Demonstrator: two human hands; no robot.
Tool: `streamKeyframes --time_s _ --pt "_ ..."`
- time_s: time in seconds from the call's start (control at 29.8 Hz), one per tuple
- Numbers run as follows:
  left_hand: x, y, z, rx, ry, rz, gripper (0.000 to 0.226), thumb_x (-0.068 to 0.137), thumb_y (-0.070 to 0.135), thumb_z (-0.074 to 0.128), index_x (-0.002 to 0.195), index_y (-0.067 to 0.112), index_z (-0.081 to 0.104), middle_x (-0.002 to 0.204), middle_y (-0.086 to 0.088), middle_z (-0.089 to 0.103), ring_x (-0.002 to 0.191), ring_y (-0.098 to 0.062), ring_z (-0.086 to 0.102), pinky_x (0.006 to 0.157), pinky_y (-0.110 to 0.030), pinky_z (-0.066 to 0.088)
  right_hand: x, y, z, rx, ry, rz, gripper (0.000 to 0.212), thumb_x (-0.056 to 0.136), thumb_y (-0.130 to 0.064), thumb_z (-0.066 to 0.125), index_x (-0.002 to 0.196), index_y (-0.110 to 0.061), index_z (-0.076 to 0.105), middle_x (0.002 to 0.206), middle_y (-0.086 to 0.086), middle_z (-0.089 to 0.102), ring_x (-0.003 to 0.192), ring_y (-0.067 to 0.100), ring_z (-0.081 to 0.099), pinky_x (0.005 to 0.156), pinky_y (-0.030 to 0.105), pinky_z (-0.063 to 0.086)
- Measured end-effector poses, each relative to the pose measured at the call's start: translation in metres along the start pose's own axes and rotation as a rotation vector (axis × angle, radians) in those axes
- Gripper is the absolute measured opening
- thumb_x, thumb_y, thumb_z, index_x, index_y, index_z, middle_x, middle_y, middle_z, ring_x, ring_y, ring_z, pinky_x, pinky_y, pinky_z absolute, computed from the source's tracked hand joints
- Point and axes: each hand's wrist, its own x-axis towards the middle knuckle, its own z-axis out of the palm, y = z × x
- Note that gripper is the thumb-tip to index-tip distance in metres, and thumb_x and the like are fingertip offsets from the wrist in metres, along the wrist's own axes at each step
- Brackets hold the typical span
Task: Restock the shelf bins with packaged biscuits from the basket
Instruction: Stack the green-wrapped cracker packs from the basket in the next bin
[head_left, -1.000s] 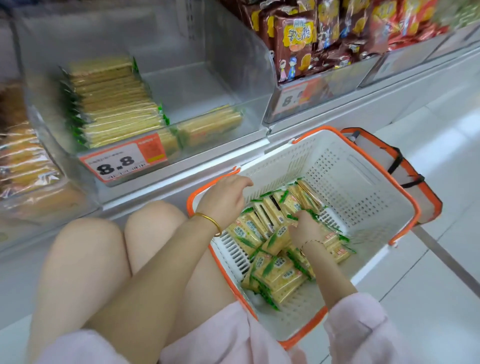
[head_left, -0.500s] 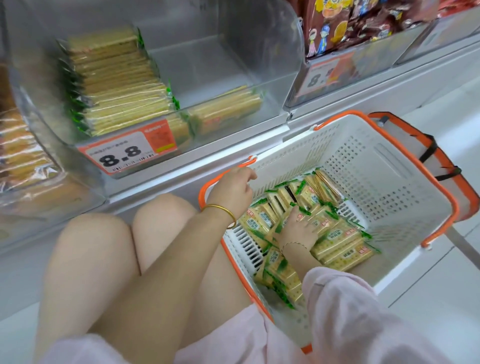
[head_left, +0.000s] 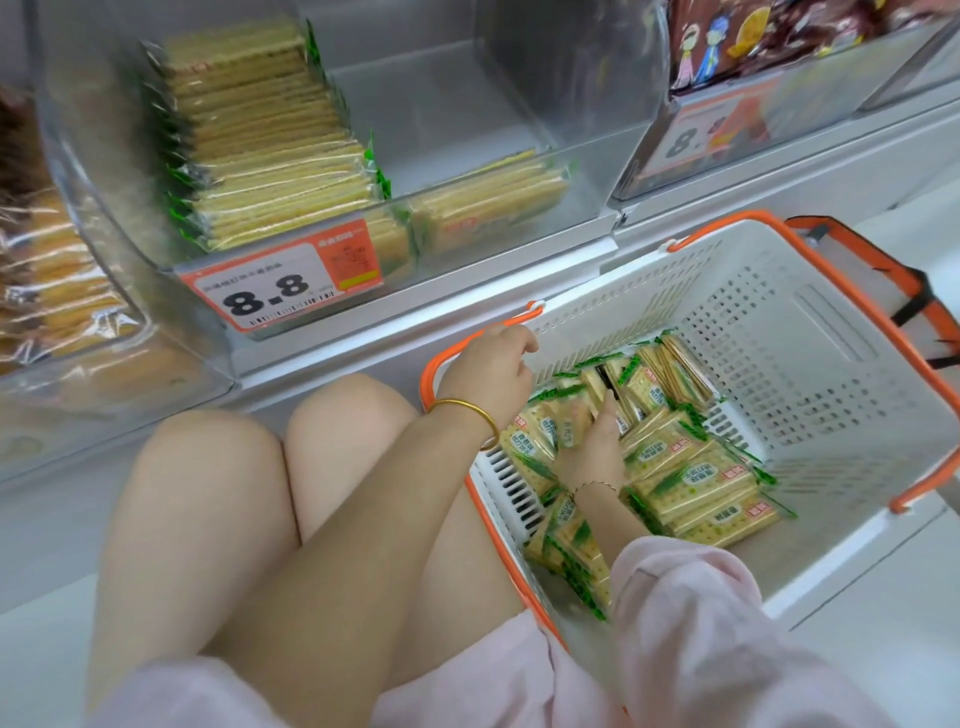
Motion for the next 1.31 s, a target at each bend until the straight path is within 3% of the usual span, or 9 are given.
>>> streamKeyframes --time_s 0.07,0.17,0.27,0.57,0.74,0.87,1.11,1.21,1.31 --pt "0.001 0.0 0.001 0.001 0.003 -0.01 0.038 0.09 0.004 0.039 0.123 0.013 0.055 0.13 -0.007 0.052 0.112 -0.025 0.054 0.095 -0.038 0.045 -0.001 -0.001 0.007 0.172 -0.129 -0.06 0.096 0.08 0.004 0.061 0.148 -0.03 0.003 0.142 0.008 0.041 0.109 0.027 0.057 0.08 0.042 0.052" --pt "0.002 0.001 0.002 -0.002 0.001 -0.014 0.037 0.09 0.005 0.04 0.124 0.014 0.055 0.13 -0.007 0.051 0.113 -0.025 0.053 0.095 -0.038 0.044 -0.004 -0.001 0.021 -0.106 -0.306 -0.116 0.062 0.085 -0.003 0.061 0.14 -0.012 0.032 0.138 0.013 0.04 0.115 0.027 0.051 0.091 0.036 0.048" --pt "0.002 0.0 0.001 -0.007 0.009 -0.022 0.036 0.091 0.005 0.041 0.123 0.014 0.055 0.129 -0.007 0.052 0.11 -0.024 0.055 0.094 -0.038 0.045 -0.012 -0.004 0.031 -0.394 -0.217 -0.146 0.041 0.085 -0.019 0.063 0.121 -0.015 0.045 0.129 0.01 0.044 0.114 0.027 0.045 0.089 0.037 0.047" --pt "0.001 -0.001 0.002 -0.003 0.02 -0.026 0.035 0.091 0.006 0.041 0.122 0.014 0.056 0.127 -0.007 0.053 0.108 -0.024 0.055 0.093 -0.037 0.045 -0.02 -0.006 0.037 -0.579 -0.238 -0.046 0.067 0.074 -0.052 0.069 0.123 -0.014 0.043 0.127 0.009 0.046 0.121 0.027 0.042 0.094 0.039 0.04" --pt "-0.003 0.0 0.001 -0.011 0.036 -0.004 0.036 0.09 0.004 0.041 0.122 0.013 0.056 0.128 -0.007 0.054 0.112 -0.023 0.054 0.096 -0.035 0.043 -0.03 -0.011 0.031 -0.239 -0.393 -0.027 0.055 0.077 -0.032 0.072 0.113 -0.012 0.035 0.108 0.007 0.059 0.095 0.025 0.059 0.084 0.042 0.051" --pt "-0.016 0.008 -0.006 -0.015 0.079 0.101 0.036 0.092 0.003 0.039 0.121 0.014 0.057 0.124 -0.004 0.056 0.111 -0.02 0.055 0.094 -0.03 0.042 -0.041 -0.032 -0.019 -0.121 -0.437 -0.054 0.059 0.082 -0.023 0.068 0.13 -0.008 0.038 0.113 0.008 0.058 0.097 0.023 0.058 0.081 0.034 0.052" --pt "-0.03 0.048 -0.075 0.068 0.628 0.522 0.036 0.076 0.008 0.036 0.096 0.007 0.067 0.096 -0.007 0.066 0.09 -0.028 0.06 0.078 -0.035 0.046 -0.067 -0.092 -0.19 -0.137 -0.106 -0.509 0.051 0.079 -0.022 0.071 0.125 -0.024 0.051 0.106 -0.007 0.059 0.082 0.01 0.054 0.064 0.023 0.042" --pt "-0.028 0.052 -0.109 0.282 0.842 0.358 0.032 0.076 0.007 0.042 0.095 0.012 0.068 0.1 -0.003 0.067 0.095 -0.029 0.056 0.08 -0.036 0.039 -0.086 -0.128 -0.249 -0.005 0.109 -0.664 0.047 0.076 -0.013 0.075 0.118 -0.02 0.057 0.095 -0.013 0.052 0.085 0.009 0.049 0.069 0.02 0.034" --pt "-0.022 0.054 -0.129 0.42 0.67 0.095 0.026 0.087 0.014 0.043 0.101 0.018 0.065 0.11 0.0 0.065 0.107 -0.028 0.05 0.081 -0.036 0.033 -0.084 -0.176 -0.272 0.028 0.257 -0.815 0.048 0.076 -0.009 0.073 0.119 -0.019 0.056 0.104 -0.007 0.053 0.096 0.016 0.051 0.079 0.02 0.034"
